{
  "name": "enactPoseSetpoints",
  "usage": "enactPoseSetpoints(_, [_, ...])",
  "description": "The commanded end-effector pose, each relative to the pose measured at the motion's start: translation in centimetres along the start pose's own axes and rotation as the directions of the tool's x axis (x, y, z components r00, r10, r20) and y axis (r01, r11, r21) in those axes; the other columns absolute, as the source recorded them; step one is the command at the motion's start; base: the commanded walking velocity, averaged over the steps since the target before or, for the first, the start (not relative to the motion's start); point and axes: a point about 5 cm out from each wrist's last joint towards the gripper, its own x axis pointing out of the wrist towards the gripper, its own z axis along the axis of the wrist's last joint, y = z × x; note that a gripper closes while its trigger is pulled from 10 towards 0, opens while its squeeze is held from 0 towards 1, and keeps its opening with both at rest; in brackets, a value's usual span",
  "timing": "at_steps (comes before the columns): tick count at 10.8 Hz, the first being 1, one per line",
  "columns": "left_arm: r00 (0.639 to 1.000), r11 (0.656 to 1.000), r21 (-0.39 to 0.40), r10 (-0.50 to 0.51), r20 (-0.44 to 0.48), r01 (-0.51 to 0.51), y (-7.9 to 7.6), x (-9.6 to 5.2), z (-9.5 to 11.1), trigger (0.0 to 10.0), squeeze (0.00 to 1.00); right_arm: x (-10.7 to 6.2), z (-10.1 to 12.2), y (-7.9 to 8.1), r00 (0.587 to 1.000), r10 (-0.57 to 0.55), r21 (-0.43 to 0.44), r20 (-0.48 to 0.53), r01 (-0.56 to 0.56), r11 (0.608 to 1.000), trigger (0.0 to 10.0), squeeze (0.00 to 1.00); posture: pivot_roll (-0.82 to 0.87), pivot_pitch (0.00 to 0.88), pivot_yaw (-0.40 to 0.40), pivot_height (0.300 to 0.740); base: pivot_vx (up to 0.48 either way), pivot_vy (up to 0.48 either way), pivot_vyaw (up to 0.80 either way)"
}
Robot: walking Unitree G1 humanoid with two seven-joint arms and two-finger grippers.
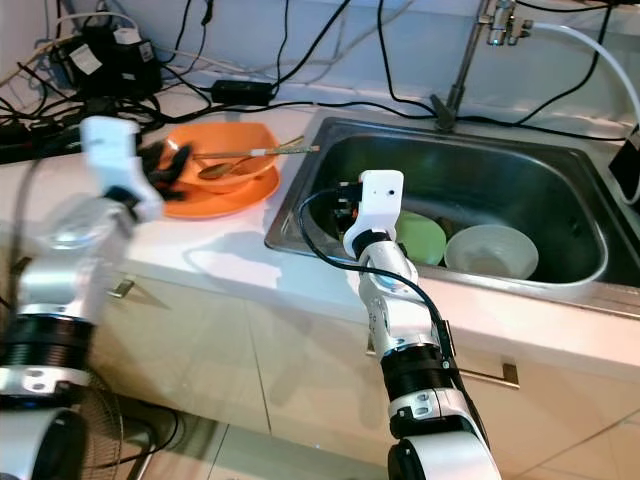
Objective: Kitchen organization
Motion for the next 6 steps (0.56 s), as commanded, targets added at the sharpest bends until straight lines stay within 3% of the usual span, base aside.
enactPoseSetpoints(1, [1.000,1.000,0.003,-0.028,-0.006,0.028,-0.5,-0.1,-0.1,10.0,0.00,0.3,0.4,0.0,1.000,-0.004,0.002,0.010,0.004,1.000,10.0,0.00,0.17,0.019,-0.007,0.740,0.000,0.000,0.00])
enactPoseSetpoints(3, [0.995,0.997,-0.054,-0.066,-0.069,0.062,-2.5,0.4,-2.0,10.0,0.00,0.3,0.4,0.0,1.000,-0.006,0.001,0.010,0.006,1.000,10.0,0.00,0.16,0.019,-0.005,0.740,0.000,0.000,0.00])
enactPoseSetpoints(6, [0.995,0.993,-0.107,-0.048,-0.085,0.039,-2.7,0.6,-2.5,10.0,0.00,0.2,0.4,-0.2,1.000,-0.012,-0.001,0.011,0.012,1.000,10.0,0.00,0.16,0.020,-0.003,0.740,0.000,0.000,0.00])
